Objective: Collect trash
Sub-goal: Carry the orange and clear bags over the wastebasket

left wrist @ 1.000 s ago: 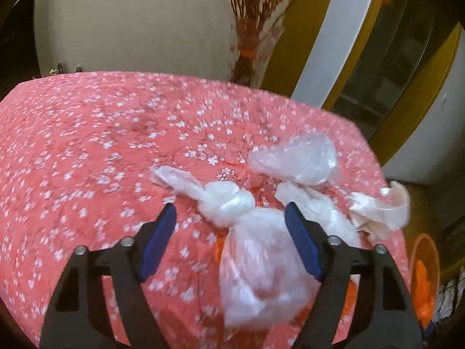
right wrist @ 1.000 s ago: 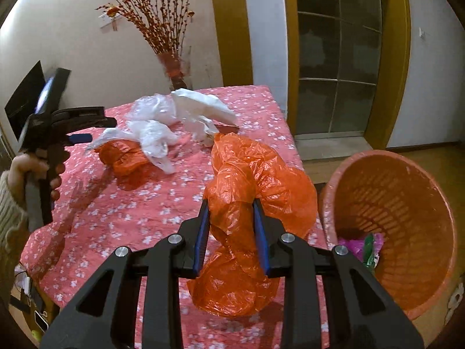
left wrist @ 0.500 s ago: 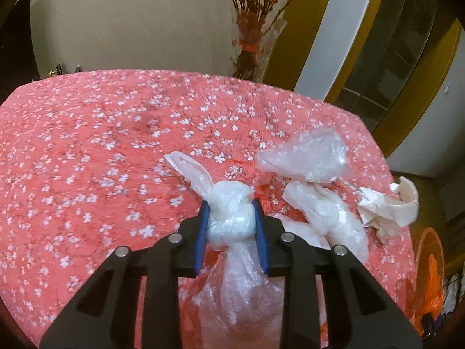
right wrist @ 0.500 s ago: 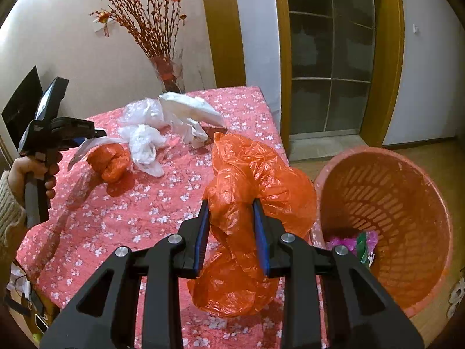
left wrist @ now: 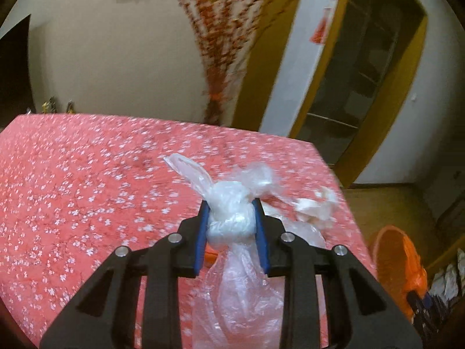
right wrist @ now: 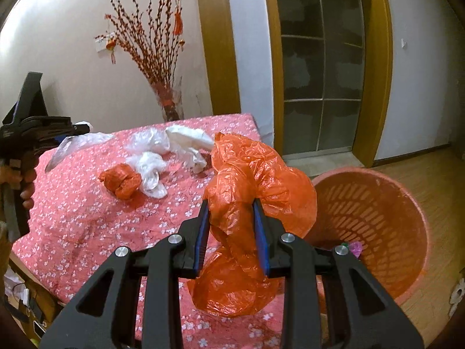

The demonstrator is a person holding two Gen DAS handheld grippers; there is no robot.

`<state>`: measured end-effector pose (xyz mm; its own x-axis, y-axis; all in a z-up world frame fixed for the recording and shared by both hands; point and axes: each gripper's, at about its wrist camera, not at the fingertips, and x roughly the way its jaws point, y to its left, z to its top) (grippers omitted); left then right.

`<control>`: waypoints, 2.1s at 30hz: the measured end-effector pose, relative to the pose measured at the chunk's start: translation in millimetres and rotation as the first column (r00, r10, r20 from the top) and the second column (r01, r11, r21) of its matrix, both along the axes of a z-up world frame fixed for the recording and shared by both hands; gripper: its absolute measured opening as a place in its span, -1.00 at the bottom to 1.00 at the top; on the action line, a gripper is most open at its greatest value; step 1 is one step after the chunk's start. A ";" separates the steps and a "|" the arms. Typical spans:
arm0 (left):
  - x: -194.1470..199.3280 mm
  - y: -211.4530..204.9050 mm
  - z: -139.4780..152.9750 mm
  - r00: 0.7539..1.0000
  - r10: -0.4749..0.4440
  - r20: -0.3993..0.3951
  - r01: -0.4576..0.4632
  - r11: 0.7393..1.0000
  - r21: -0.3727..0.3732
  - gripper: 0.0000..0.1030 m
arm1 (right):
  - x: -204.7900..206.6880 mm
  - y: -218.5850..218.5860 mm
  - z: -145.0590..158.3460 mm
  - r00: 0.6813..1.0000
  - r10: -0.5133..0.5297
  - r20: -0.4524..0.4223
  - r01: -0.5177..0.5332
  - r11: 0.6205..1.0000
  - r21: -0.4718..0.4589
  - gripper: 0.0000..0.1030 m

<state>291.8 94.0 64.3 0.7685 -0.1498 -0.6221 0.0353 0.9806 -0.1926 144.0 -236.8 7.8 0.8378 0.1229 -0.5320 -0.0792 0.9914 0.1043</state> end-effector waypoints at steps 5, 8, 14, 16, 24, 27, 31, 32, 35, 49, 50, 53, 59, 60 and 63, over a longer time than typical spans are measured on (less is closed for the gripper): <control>-26.2 -39.4 7.7 0.994 -0.100 0.041 0.100 0.995 0.006 -0.43 | -11.3 -10.3 9.5 0.998 -0.047 0.038 0.048 0.999 -0.020 -0.43; -38.6 -64.5 9.8 0.985 -0.163 0.060 0.163 0.987 0.008 -0.43 | -16.8 -19.5 13.8 0.995 -0.080 0.055 0.082 0.996 -0.021 -0.44; -61.7 -117.2 10.0 0.955 -0.280 0.099 0.277 0.960 0.045 -0.43 | -26.9 -38.9 19.1 0.986 -0.147 0.082 0.149 0.989 -0.018 -0.44; -67.5 -133.6 8.6 0.944 -0.313 0.105 0.309 0.949 0.057 -0.42 | -29.9 -45.5 20.3 0.982 -0.167 0.088 0.169 0.985 -0.017 -0.43; -79.7 -189.6 -2.8 0.901 -0.423 0.095 0.419 0.906 0.061 -0.42 | -38.9 -74.4 19.7 0.966 -0.240 0.098 0.241 0.971 0.003 -0.44; -81.3 -208.7 -7.6 0.885 -0.456 0.090 0.452 0.890 0.066 -0.42 | -41.0 -84.7 18.3 0.960 -0.263 0.096 0.263 0.965 0.013 -0.44; -83.6 -230.8 -14.0 0.863 -0.496 0.089 0.491 0.868 0.081 -0.42 | -41.3 -97.8 15.1 0.952 -0.293 0.090 0.292 0.956 0.026 -0.44; -83.7 -237.1 -16.4 0.857 -0.508 0.086 0.502 0.861 0.082 -0.42 | -40.5 -99.7 14.9 0.950 -0.298 0.088 0.297 0.955 0.028 -0.44; -85.0 -254.4 -22.8 0.844 -0.532 0.072 0.526 0.846 0.082 -0.42 | -38.9 -108.0 11.5 0.946 -0.315 0.079 0.313 0.949 0.037 -0.44; -75.3 -310.2 -51.4 0.794 -0.607 0.029 0.604 0.794 0.071 -0.42 | -25.9 -142.9 -6.5 0.926 -0.376 0.025 0.373 0.924 0.083 -0.43; -74.1 -312.1 -53.0 0.792 -0.610 0.026 0.607 0.792 0.070 -0.42 | -24.8 -143.9 -7.5 0.925 -0.378 0.023 0.375 0.923 0.084 -0.43; -70.5 -319.2 -58.7 0.785 -0.620 0.016 0.617 0.784 0.068 -0.42 | -21.4 -148.7 -10.3 0.923 -0.385 0.015 0.382 0.920 0.090 -0.43; -64.7 -330.7 -67.9 0.772 -0.636 0.000 0.634 0.770 0.076 -0.41 | -16.0 -154.2 -13.0 0.917 -0.398 0.005 0.396 0.912 0.103 -0.43; -64.2 -332.1 -68.7 0.771 -0.637 -0.001 0.636 0.768 0.077 -0.41 | -15.8 -154.3 -13.3 0.917 -0.400 0.004 0.397 0.912 0.106 -0.43; -61.1 -337.6 -72.0 0.766 -0.643 -0.008 0.641 0.763 0.077 -0.40 | -12.8 -157.7 -14.0 0.915 -0.402 0.003 0.400 0.909 0.116 -0.43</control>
<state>230.7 -243.6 -7.7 0.5198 -0.5684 -0.6378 0.6645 0.7382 -0.1164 131.2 -394.5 -6.1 0.8420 -0.1696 -0.5121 0.3184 0.9225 0.2181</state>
